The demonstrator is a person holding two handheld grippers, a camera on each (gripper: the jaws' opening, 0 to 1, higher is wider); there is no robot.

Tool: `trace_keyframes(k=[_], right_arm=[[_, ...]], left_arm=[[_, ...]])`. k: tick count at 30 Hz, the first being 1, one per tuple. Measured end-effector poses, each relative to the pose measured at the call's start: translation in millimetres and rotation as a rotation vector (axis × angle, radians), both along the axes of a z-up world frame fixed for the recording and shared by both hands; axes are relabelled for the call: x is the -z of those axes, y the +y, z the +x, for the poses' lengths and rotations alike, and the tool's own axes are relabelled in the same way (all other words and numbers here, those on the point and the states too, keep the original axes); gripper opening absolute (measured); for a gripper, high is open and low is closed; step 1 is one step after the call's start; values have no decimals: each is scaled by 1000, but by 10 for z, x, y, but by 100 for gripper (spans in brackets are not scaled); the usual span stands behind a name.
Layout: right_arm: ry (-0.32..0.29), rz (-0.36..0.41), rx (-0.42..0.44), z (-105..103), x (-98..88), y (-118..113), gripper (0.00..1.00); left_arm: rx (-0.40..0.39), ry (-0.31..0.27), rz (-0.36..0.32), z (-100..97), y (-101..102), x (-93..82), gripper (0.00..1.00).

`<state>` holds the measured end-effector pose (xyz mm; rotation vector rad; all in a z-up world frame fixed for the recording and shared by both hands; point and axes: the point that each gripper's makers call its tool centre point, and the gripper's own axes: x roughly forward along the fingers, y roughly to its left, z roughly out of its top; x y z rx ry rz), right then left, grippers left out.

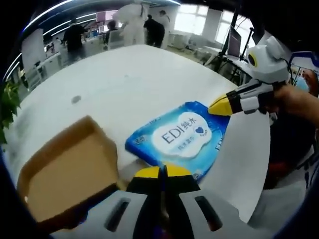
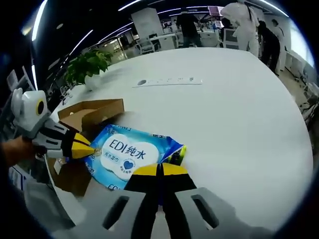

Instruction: Operate the shoe box by opening the lid, removing the specified soft item, and placing it in the target area until the item is outside and the box remains undamaged.

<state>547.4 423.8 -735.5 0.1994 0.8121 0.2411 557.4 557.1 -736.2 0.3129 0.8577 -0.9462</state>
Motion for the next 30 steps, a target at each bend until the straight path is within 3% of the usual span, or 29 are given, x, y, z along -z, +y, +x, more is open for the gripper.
trace_keyframes(k=[14,30], right_arm=[[11,-5,-9,26,174,-14,0],[-23,-15,11,41,220,-60,0]], left_arm=[[84,-65,109,13,-25,142,0],[133,-96,154,-7,3,151,2]])
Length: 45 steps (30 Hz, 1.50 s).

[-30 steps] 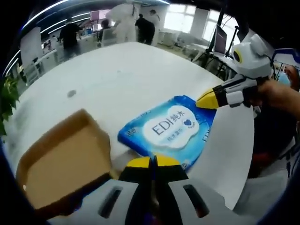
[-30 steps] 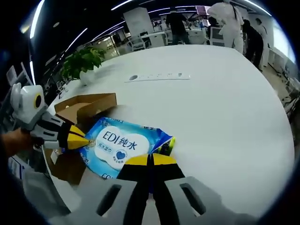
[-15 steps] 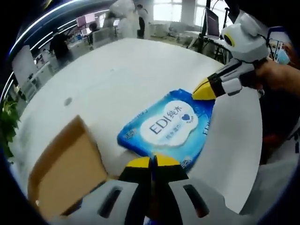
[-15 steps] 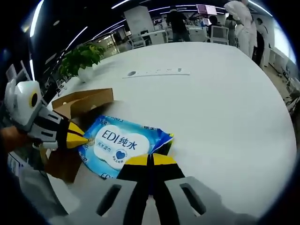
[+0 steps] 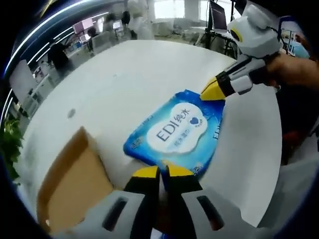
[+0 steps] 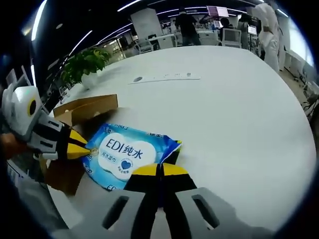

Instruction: Operate the shoe box by opening the lid, removing the specified soft item, and placing it in the target area until the item is outside and the box remains undamaged.

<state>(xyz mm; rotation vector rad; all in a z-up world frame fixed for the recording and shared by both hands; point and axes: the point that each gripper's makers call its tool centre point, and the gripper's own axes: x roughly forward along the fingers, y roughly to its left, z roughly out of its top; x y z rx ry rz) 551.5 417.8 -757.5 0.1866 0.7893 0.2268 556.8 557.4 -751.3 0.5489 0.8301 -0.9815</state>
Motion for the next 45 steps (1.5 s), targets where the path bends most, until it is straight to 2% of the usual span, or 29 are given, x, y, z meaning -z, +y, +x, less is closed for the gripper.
trace_keyframes(k=[7,16,24,32,40,45], right_arm=[[-30,-24,7,19,2,-33,0],[7,-9,15,-53,52,-61,5],[1,-59,3,-154,4,-97,8],[-26,-72,-10,-236,-177,-61,12],[-47,-79,-28,-329,-390,33,18],[-66,-88,-63,-383,-518,181,19]], left_arm=[[-9,-2,-21,-30,49,-96,3],[-33,11,-87,-59,33,-294,9],[-66,26,-115,-75,192,-414,12],[-108,17,-163,-56,345,-585,14],[-150,24,-171,-60,587,-615,16],[-170,38,-170,-103,733,-600,17]])
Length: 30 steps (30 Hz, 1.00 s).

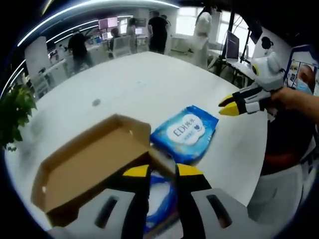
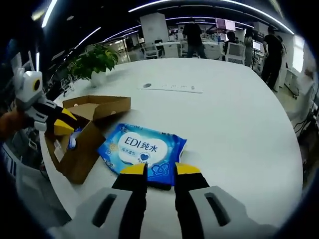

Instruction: Operate the shoe box by opening the lid, removing the specified soft item, and placing it in the target area until the item is outside and the box remains undamaged.

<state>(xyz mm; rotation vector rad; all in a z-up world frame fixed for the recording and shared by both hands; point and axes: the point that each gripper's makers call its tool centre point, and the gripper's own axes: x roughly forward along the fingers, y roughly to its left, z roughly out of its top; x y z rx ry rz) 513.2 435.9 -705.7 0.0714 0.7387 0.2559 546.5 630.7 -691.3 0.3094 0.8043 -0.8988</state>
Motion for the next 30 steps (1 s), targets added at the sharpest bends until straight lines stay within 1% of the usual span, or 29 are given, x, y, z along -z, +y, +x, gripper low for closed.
trace_keyframes(k=[9,14,18,22,27,30], right_arm=[[-37,-10,-68,-16,-241,279,22],[-42,-4,-117,-39,-323,468,23],[-31,12,-172,-87,-358,666,26],[-29,10,-218,-111,-370,820,26],[-28,13,-280,-130,-374,1019,26],[-26,8,-318,-134,-370,1131,26]], left_arm=[[-31,0,13,-11,293,28,19],[-48,-2,22,-11,459,63,19],[-53,-5,34,-9,574,109,20],[-50,-8,49,-7,655,164,20],[-34,-15,68,12,737,246,21],[-19,-28,94,40,779,297,21]])
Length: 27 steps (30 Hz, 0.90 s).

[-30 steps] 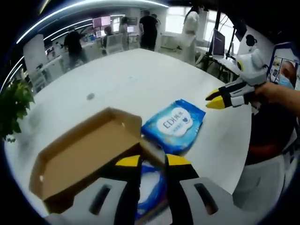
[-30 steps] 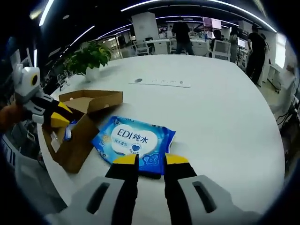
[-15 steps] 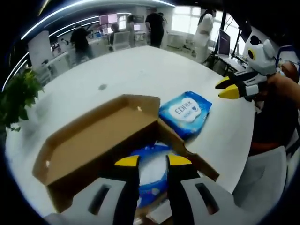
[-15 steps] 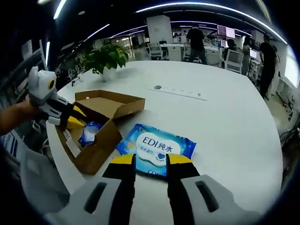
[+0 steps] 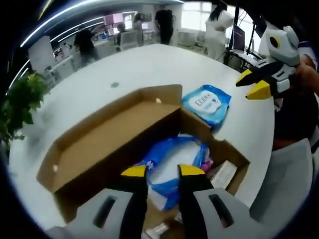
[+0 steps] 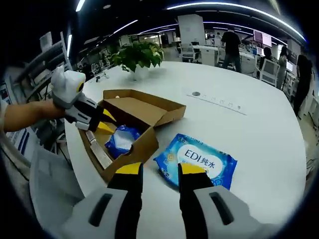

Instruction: Operate the shoe box by opening the lid, removing the specified soft item, and placing it in the target area until the item is outside and the box remains undamaged.

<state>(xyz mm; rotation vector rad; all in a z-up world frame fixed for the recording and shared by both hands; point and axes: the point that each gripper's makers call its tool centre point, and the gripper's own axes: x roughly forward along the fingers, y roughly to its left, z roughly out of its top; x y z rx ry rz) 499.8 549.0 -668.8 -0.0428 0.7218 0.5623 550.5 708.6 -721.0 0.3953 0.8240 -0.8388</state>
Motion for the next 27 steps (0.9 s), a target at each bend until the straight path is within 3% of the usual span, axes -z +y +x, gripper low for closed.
trace_keyframes(k=[20,24,27], right_arm=[[37,-25,-222,-15,144,645,26],[39,-28,-256,1,172,762,26],[41,-31,-278,25,205,852,26]], left_arm=[[146,-11,67,149,-126,285,21],[161,-22,80,187,-120,307,17],[158,-33,79,218,-95,295,6]])
